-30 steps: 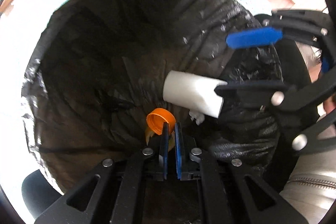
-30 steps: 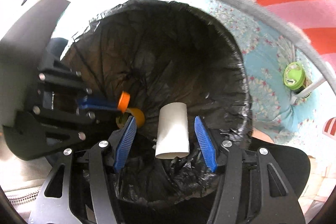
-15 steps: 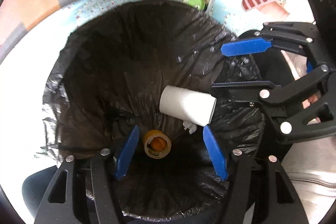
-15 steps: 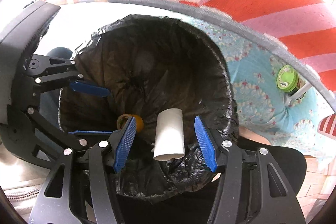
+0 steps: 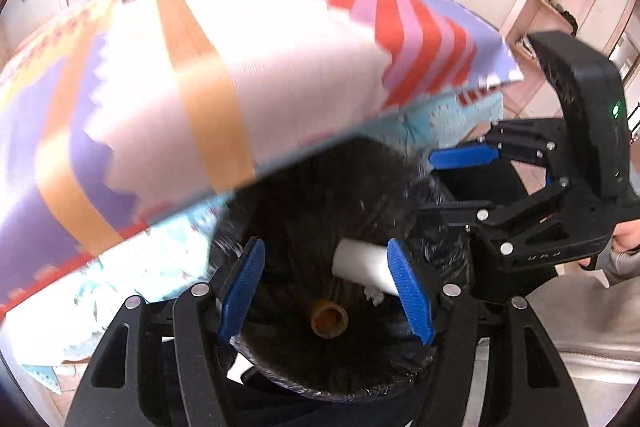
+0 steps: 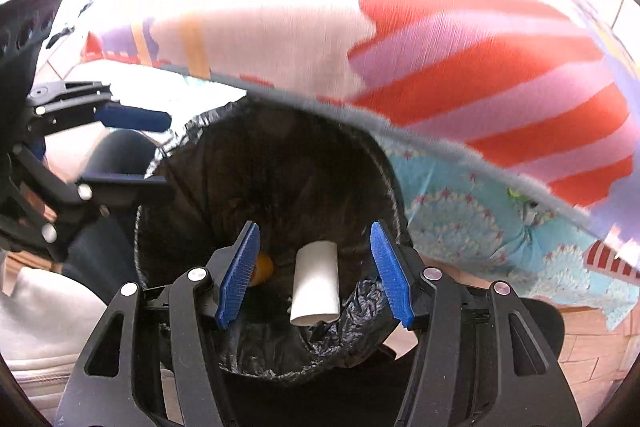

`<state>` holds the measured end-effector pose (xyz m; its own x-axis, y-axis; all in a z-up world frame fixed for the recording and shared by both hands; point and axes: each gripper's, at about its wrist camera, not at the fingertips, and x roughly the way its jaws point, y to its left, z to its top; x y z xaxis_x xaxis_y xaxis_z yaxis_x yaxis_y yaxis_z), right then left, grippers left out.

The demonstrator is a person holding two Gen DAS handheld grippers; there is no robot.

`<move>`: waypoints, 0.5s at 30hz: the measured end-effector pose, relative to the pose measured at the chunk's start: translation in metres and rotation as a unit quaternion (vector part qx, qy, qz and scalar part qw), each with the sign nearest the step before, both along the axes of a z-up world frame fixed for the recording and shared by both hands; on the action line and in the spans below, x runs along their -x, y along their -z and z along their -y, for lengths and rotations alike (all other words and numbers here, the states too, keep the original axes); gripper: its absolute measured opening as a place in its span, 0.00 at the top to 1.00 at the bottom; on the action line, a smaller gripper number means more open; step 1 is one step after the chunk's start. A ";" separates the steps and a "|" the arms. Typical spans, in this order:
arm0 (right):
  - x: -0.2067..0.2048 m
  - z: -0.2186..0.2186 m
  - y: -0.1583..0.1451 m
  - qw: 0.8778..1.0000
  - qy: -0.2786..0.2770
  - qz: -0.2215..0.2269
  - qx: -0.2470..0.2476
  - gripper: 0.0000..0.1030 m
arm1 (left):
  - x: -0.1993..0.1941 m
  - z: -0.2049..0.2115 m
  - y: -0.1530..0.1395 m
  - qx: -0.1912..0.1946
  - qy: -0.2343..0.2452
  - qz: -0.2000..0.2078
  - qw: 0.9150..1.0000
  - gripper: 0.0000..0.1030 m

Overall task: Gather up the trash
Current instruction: 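Raise both open grippers from the bin back over the bed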

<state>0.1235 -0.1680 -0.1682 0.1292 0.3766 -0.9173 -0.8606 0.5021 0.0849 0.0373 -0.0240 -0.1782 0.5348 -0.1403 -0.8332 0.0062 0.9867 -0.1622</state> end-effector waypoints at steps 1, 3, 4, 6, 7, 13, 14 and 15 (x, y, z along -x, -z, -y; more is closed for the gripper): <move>0.000 0.000 -0.005 1.000 -0.001 0.003 -0.005 0.44 | 0.000 -0.002 -0.004 -0.002 -0.001 0.005 1.000 0.41; -0.001 -0.001 -0.016 1.000 -0.003 0.009 -0.017 0.44 | 0.001 -0.004 -0.015 -0.007 -0.001 0.018 1.000 0.41; -0.001 -0.001 -0.021 1.000 -0.004 0.012 -0.023 0.44 | 0.001 -0.005 -0.022 -0.010 0.000 0.026 1.000 0.41; -0.004 -0.003 -0.036 0.999 -0.006 0.020 -0.038 0.44 | 0.001 -0.007 -0.035 -0.016 0.002 0.043 0.999 0.41; -0.005 -0.003 -0.042 0.999 -0.007 0.025 -0.045 0.44 | 0.001 -0.008 -0.040 -0.020 0.003 0.050 0.999 0.41; -0.018 -0.013 -0.079 0.995 -0.012 0.043 -0.093 0.44 | -0.005 -0.022 -0.066 -0.041 -0.011 0.087 0.995 0.41; -0.020 -0.015 -0.084 0.994 -0.013 0.044 -0.100 0.44 | -0.007 -0.024 -0.070 -0.043 -0.013 0.090 0.995 0.41; -0.022 -0.017 -0.086 0.993 -0.014 0.047 -0.105 0.44 | -0.010 -0.028 -0.072 -0.045 -0.015 0.093 0.995 0.41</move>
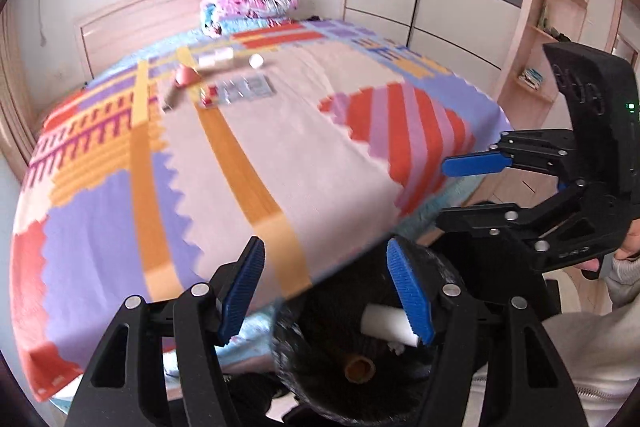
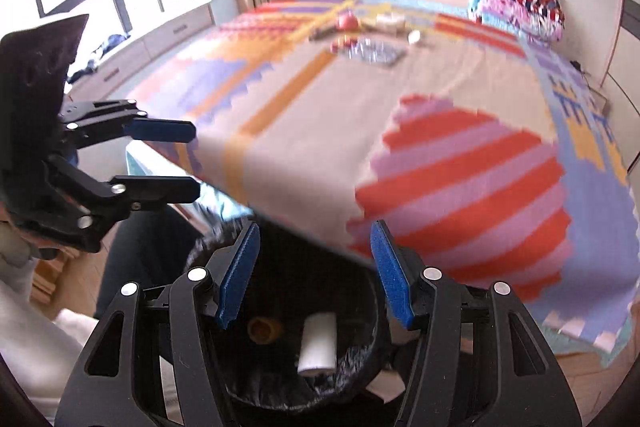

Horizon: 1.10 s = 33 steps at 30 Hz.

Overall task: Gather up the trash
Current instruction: 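Raise both open grippers from the bin back over the bed, then grasp the grey tube with the left gripper while the right gripper grasps the white ball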

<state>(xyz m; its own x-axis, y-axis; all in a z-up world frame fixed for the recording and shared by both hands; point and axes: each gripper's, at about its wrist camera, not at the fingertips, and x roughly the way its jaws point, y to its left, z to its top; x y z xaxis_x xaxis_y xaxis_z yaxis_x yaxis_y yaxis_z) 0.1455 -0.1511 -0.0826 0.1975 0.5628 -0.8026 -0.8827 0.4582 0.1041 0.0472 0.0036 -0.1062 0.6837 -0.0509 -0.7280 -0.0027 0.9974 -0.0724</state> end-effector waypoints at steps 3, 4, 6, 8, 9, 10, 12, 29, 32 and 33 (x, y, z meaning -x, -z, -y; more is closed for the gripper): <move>-0.010 -0.005 -0.007 1.000 0.003 0.008 -0.010 0.44 | -0.007 -0.012 -0.007 -0.007 -0.009 0.004 1.000 0.41; -0.013 -0.009 -0.009 1.000 0.005 0.011 -0.012 0.44 | -0.009 -0.016 -0.010 -0.011 -0.013 0.006 1.000 0.41; -0.022 -0.014 -0.012 1.000 0.009 0.015 -0.016 0.44 | -0.015 -0.023 -0.014 -0.020 -0.019 0.011 1.000 0.41; -0.030 -0.019 -0.015 1.000 0.013 0.020 -0.018 0.44 | -0.021 -0.029 -0.019 -0.031 -0.017 0.021 0.999 0.41; -0.035 -0.022 -0.016 0.999 0.015 0.022 -0.019 0.44 | -0.024 -0.033 -0.020 -0.034 -0.016 0.024 0.999 0.41; -0.039 -0.024 -0.017 0.999 0.018 0.024 -0.020 0.44 | -0.029 -0.037 -0.021 -0.038 -0.020 0.024 0.999 0.41; -0.050 -0.029 -0.018 0.999 0.022 0.027 -0.024 0.44 | -0.037 -0.046 -0.022 -0.041 -0.027 0.021 0.999 0.41; -0.131 -0.091 -0.015 0.999 0.038 0.026 -0.025 0.45 | -0.106 -0.121 -0.018 -0.022 -0.084 0.008 0.996 0.52; -0.147 -0.105 -0.013 0.999 0.039 0.025 -0.026 0.45 | -0.119 -0.131 -0.015 -0.020 -0.092 0.000 0.996 0.54; -0.152 -0.110 -0.012 0.999 0.042 0.025 -0.023 0.45 | -0.124 -0.134 -0.015 -0.019 -0.095 -0.002 0.995 0.56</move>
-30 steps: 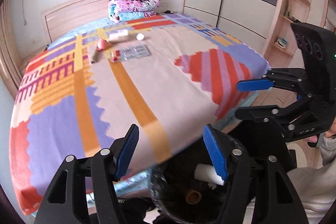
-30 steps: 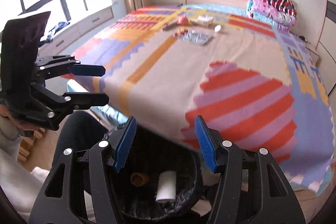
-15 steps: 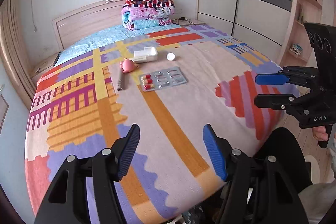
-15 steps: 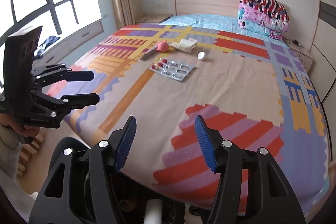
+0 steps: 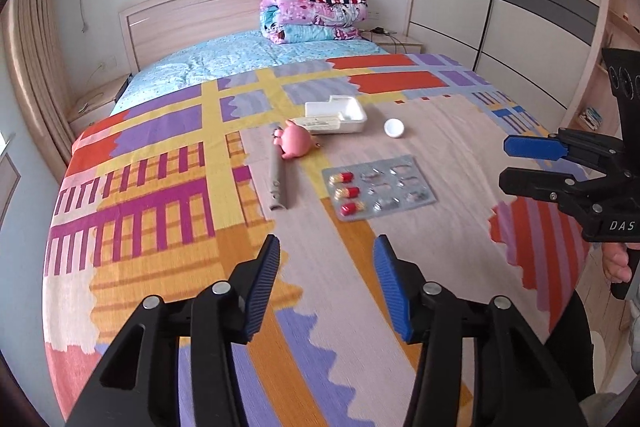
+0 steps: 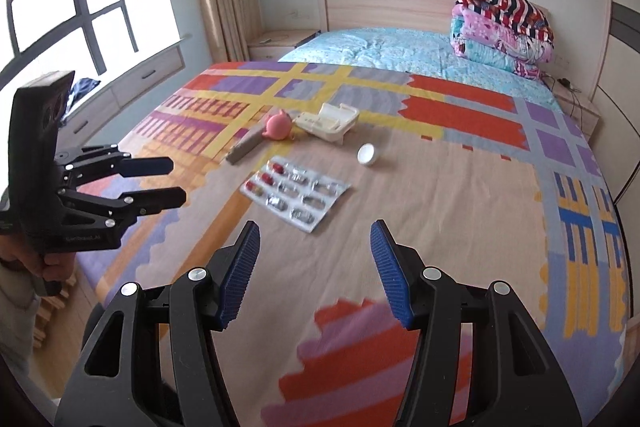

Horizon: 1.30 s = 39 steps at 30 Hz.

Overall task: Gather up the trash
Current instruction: 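Grasp the grey tube with the left gripper while the right gripper grasps the white ball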

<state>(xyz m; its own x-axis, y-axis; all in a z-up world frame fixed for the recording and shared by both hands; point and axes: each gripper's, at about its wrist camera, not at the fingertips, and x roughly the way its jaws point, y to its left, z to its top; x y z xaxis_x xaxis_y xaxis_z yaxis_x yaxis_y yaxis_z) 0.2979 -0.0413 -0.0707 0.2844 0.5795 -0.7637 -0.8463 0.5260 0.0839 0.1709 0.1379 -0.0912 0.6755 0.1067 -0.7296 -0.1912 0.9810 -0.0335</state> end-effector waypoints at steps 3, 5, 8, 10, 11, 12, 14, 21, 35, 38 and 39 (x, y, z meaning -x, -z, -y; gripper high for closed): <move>-0.019 -0.014 0.008 1.000 0.013 -0.009 0.005 0.47 | -0.017 -0.013 0.002 0.001 -0.009 -0.006 1.000 0.56; -0.030 -0.022 0.011 1.000 0.021 -0.007 0.010 0.47 | -0.027 -0.021 0.005 0.001 -0.016 -0.011 1.000 0.56; -0.049 -0.032 0.019 0.999 0.032 -0.027 0.009 0.48 | -0.039 -0.031 0.009 0.003 -0.021 -0.016 1.000 0.57; -0.058 -0.037 0.023 0.999 0.037 -0.033 0.011 0.49 | -0.046 -0.037 0.012 0.005 -0.025 -0.019 0.999 0.62; -0.062 -0.040 0.025 0.999 0.039 -0.032 0.013 0.49 | -0.047 -0.039 0.013 0.006 -0.025 -0.020 0.999 0.64; -0.065 -0.042 0.027 0.999 0.040 -0.033 0.014 0.50 | -0.050 -0.040 0.014 0.008 -0.024 -0.021 0.999 0.66; -0.072 -0.046 0.030 0.998 0.044 -0.037 0.016 0.51 | -0.054 -0.044 0.017 0.008 -0.025 -0.024 0.999 0.67; -0.078 -0.064 0.041 0.998 0.042 -0.014 0.034 0.60 | -0.063 -0.053 0.031 0.023 -0.037 -0.036 0.998 0.76; -0.065 -0.065 0.045 0.999 0.031 -0.009 0.038 0.89 | -0.049 -0.046 0.024 -0.013 -0.051 -0.028 0.998 0.89; -0.058 -0.061 0.041 0.999 0.028 -0.006 0.034 0.90 | -0.040 -0.042 0.018 -0.014 -0.056 -0.014 0.998 0.89; -0.055 -0.059 0.039 0.999 0.028 -0.005 0.033 0.90 | -0.037 -0.040 0.015 -0.011 -0.057 -0.010 0.998 0.89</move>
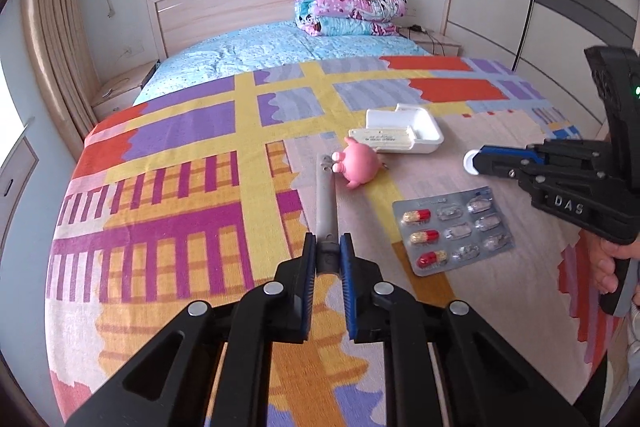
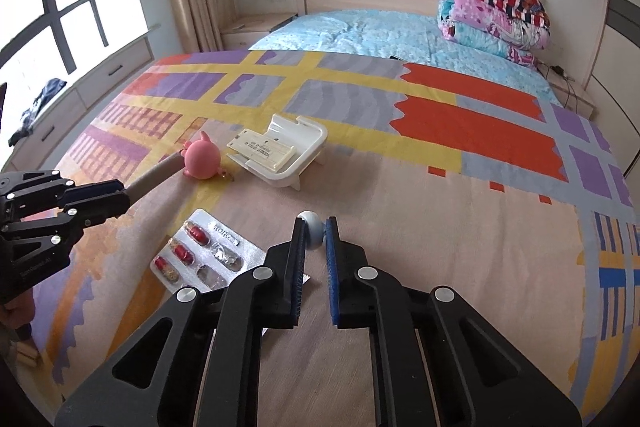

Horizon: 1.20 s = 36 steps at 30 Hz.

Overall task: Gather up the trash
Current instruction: 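Grasp the grey tube with the left gripper while the right gripper grasps the white ball, then carry the grey tube and white ball in both grippers down over the trash bin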

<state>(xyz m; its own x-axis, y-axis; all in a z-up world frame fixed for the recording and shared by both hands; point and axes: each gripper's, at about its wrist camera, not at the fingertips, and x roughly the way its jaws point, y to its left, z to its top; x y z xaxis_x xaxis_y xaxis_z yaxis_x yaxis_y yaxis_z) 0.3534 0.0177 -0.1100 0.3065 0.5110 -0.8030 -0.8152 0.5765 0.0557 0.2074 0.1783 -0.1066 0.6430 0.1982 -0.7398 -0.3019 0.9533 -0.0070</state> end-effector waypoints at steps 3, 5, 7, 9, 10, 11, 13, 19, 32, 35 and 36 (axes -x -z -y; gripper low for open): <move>0.005 0.006 -0.003 1.000 0.003 0.001 -0.003 0.90 | 0.009 0.008 -0.007 -0.005 0.000 0.007 1.000 0.89; 0.009 0.011 -0.007 1.000 0.005 0.001 -0.006 0.90 | 0.015 0.011 -0.011 -0.003 -0.004 0.012 1.000 0.89; 0.013 0.015 -0.011 1.000 0.005 0.003 -0.009 0.90 | 0.023 0.016 -0.014 0.004 -0.008 0.019 1.000 0.89; 0.019 0.020 -0.015 1.000 0.003 0.006 -0.011 0.90 | 0.031 0.020 -0.016 0.008 -0.013 0.025 1.000 0.89; 0.022 0.021 -0.017 1.000 0.002 0.008 -0.011 0.90 | 0.036 0.023 -0.017 0.011 -0.013 0.027 0.999 0.89; 0.025 0.023 -0.020 1.000 0.001 0.010 -0.012 0.90 | 0.040 0.025 -0.018 0.013 -0.014 0.030 0.999 0.89; 0.031 0.028 -0.024 1.000 0.000 0.012 -0.015 0.90 | 0.048 0.030 -0.020 0.015 -0.017 0.034 0.999 0.89; 0.053 0.042 -0.038 0.999 -0.010 0.022 -0.023 0.90 | 0.070 0.048 -0.032 0.017 -0.013 0.050 0.999 0.89; 0.107 0.083 -0.063 0.998 -0.037 0.026 -0.041 0.90 | 0.126 0.104 -0.060 0.007 0.020 0.088 0.996 0.89; 0.120 0.097 -0.067 0.998 -0.041 0.029 -0.046 0.90 | 0.139 0.117 -0.062 0.005 0.033 0.090 0.995 0.89; 0.126 0.103 -0.069 0.998 -0.043 0.029 -0.047 0.90 | 0.142 0.120 -0.062 0.006 0.037 0.091 0.995 0.89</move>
